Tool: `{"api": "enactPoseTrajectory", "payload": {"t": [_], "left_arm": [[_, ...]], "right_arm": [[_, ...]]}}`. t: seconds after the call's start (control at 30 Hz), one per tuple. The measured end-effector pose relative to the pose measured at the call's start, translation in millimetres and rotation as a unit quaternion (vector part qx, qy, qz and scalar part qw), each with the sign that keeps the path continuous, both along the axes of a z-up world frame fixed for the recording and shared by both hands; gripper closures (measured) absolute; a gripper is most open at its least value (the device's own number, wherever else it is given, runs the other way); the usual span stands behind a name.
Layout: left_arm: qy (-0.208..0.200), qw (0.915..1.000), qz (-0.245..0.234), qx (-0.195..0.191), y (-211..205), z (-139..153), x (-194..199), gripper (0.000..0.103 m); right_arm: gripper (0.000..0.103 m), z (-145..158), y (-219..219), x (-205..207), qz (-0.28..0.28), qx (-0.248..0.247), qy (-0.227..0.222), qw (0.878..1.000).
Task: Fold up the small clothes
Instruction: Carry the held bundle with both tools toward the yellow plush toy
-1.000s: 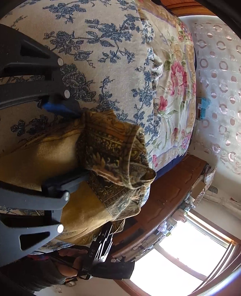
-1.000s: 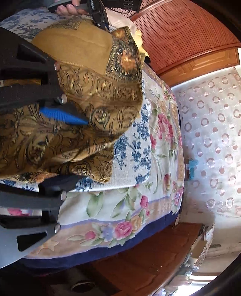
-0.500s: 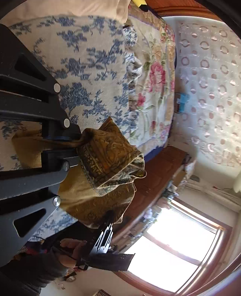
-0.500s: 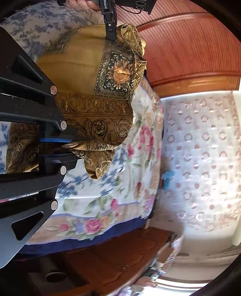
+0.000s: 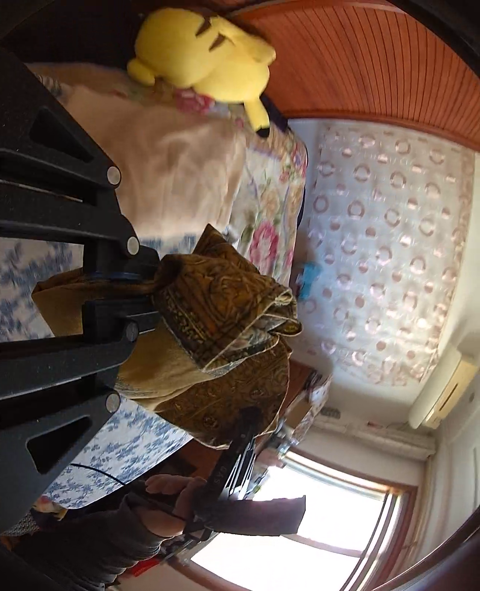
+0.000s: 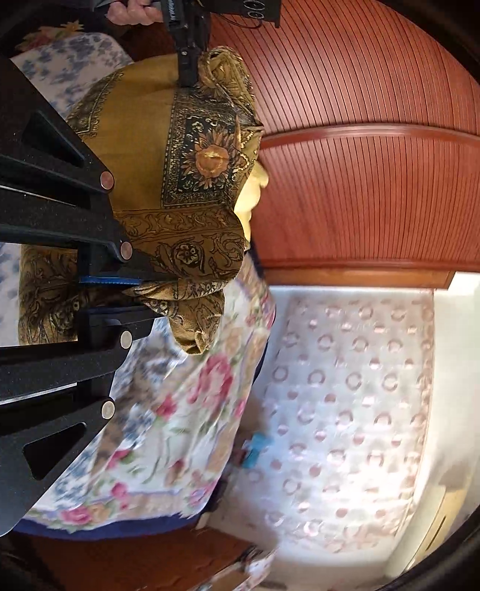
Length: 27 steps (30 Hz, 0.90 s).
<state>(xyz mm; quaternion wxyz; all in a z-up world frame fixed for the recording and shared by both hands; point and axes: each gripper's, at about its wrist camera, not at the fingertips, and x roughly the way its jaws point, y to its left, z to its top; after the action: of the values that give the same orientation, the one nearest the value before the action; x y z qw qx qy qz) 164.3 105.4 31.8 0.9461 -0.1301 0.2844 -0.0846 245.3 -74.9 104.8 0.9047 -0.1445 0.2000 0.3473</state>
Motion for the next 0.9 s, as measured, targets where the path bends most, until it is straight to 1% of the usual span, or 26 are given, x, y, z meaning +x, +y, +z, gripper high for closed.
{"api": "enactPoseTrajectory", "payload": {"t": [0.1,0.13,0.2,0.3,0.43,0.57,0.63,0.73,0.83,0.9], "left_arm": [[-0.004,0.9996,0.029,-0.007,28.1,-3.0,-15.0,0.096],[-0.004,0.9993,0.035,-0.009,33.7,-5.1,-16.0,0.096],[-0.002,0.9987,0.049,-0.016,45.5,-12.6,-20.9,0.096],[0.01,0.9971,0.075,-0.015,63.3,-29.2,-26.7,0.096],[0.02,0.9951,0.095,-0.02,79.1,-47.6,-30.4,0.096],[0.034,0.9934,0.108,-0.02,84.8,-63.8,-28.6,0.096],[0.034,0.9925,0.116,-0.019,85.9,-69.4,-29.6,0.096],[0.032,0.991,0.126,-0.029,87.3,-75.7,-36.6,0.096],[0.029,0.9909,0.131,-0.014,82.3,-75.8,-41.1,0.096],[0.032,0.9904,0.134,-0.01,82.4,-76.8,-41.2,0.095]], "right_arm": [[0.096,0.9,44.4,10.7,0.025,-0.011,-0.008,1.0],[0.096,-0.9,53.3,17.5,0.032,-0.014,-0.007,0.999],[0.096,-2.4,79.9,31.2,0.048,-0.024,-0.004,0.999],[0.096,-9.9,116.7,52.8,0.067,-0.044,-0.003,0.997],[0.096,-14.5,160.7,101.5,0.089,-0.07,-0.012,0.993],[0.096,-19.6,210.1,126.6,0.101,-0.098,-0.024,0.99],[0.096,-24.7,223.1,131.9,0.102,-0.104,-0.021,0.989],[0.096,-31.3,239.5,134.9,0.109,-0.105,-0.018,0.988],[0.095,-38.3,248.4,130.1,0.113,-0.109,-0.025,0.987],[0.094,-42.8,250.6,131.9,0.103,-0.111,-0.028,0.988]]}}
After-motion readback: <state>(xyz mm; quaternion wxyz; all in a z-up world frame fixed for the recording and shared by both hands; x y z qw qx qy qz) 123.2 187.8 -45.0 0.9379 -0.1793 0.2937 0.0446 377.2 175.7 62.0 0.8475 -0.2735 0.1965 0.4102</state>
